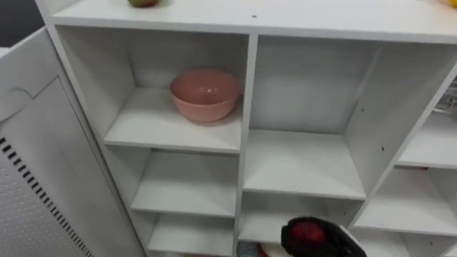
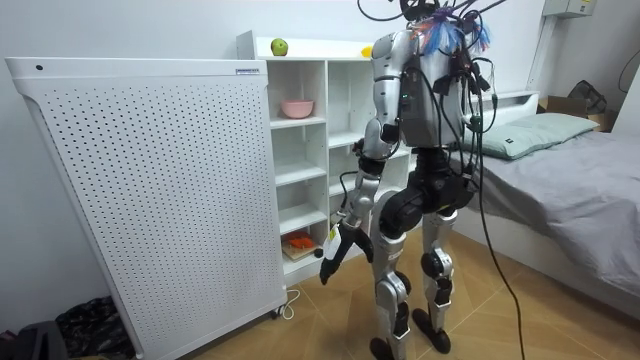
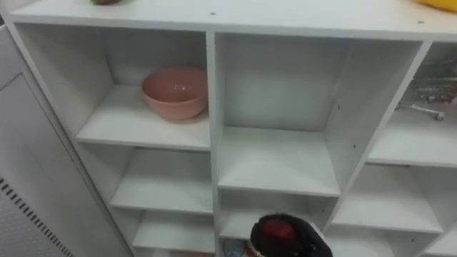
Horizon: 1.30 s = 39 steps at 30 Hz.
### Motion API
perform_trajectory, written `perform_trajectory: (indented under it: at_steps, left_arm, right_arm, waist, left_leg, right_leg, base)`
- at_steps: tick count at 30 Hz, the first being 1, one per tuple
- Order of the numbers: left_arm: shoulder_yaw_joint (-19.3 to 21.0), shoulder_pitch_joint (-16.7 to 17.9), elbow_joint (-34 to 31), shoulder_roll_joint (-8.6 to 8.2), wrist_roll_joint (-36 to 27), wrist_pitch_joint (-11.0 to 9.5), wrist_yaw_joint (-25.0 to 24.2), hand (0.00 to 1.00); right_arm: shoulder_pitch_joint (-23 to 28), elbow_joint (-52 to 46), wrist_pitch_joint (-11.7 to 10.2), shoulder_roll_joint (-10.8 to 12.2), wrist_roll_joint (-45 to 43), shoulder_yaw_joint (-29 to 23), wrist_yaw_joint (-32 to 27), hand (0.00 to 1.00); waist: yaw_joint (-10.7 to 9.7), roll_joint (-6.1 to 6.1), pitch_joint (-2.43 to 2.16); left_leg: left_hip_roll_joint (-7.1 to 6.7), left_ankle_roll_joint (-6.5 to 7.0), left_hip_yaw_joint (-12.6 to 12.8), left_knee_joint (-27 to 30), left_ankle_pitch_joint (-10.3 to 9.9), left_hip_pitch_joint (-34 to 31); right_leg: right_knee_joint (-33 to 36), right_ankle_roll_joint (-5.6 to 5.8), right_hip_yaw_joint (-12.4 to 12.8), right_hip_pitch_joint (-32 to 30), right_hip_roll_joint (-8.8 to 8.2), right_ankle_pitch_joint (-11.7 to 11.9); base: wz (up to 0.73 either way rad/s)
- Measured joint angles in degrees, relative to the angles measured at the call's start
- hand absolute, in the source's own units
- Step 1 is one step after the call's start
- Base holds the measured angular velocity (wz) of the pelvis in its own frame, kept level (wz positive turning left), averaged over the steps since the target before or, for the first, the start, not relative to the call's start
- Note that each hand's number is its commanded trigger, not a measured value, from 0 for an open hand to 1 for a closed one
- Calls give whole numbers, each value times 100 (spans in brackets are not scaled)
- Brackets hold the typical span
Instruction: Arrange fruit in the closet
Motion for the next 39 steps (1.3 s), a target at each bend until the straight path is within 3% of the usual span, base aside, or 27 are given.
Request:
perform_trajectory:
  at_steps: [1,5,7,15,22,28,31,39]
  left_arm:
    - [-102,20,-3,-3,-63,2,2,0]
    - [-154,82,-39,-66,-50,13,118,0]
    - [-172,85,-115,-62,-260,21,193,0]
    - [-343,156,-416,-65,-674,46,261,0]
    - [-413,158,-838,-46,-716,34,262,0]
    - [-417,183,-1324,30,-829,47,314,0]
    - [-421,218,-1391,52,-951,34,349,0]
    - [-420,509,-1829,96,-944,43,487,0]
  right_arm:
    - [-19,88,-4,7,107,-12,-79,100]
    - [-117,310,10,14,664,-301,-292,100]
    - [-408,529,5,-15,1215,-460,-439,100]
    - [-1289,1303,3,-171,2560,-691,-469,100]
    - [-1769,1305,-1,-525,3266,-851,-625,100]
    - [-2223,1287,-11,-633,3972,-1075,-889,100]
    - [-2350,1287,-12,-723,4165,-1073,-1079,100]
    - [-2726,1288,-27,-973,4392,-1179,-1441,100]
  waist:
    - [7,29,23]
    - [71,42,42]
    - [69,31,53]
    - [193,36,114]
    - [411,34,121]
    - [474,32,122]
    - [570,31,121]
    - [596,44,113]
  left_leg:
    - [-21,37,-33,63,28,-166]
    - [-107,71,-56,306,98,-746]
    - [-135,87,-52,536,87,-1219]
    - [-226,85,-70,1000,207,-2131]
    - [-225,75,-63,1525,199,-2814]
    - [-202,63,-36,1824,144,-3312]
    - [-204,64,16,1938,141,-3392]
    - [-206,88,13,2406,-47,-3645]
  right_leg:
    - [105,-12,-14,-173,-38,-3]
    - [608,-78,-44,-818,-205,-76]
    - [974,-123,-37,-1325,-303,-129]
    - [1574,-243,-102,-2256,-555,-260]
    - [2155,-326,-120,-2908,-674,-413]
    - [2516,-357,-122,-3393,-723,-530]
    - [2668,-396,-125,-3482,-787,-574]
    - [3093,-400,-119,-3693,-877,-761]
  base:
    - [12]
    - [14]
    - [17]
    - [11]
    - [9]
    - [13]
    - [-1]
    - [3]
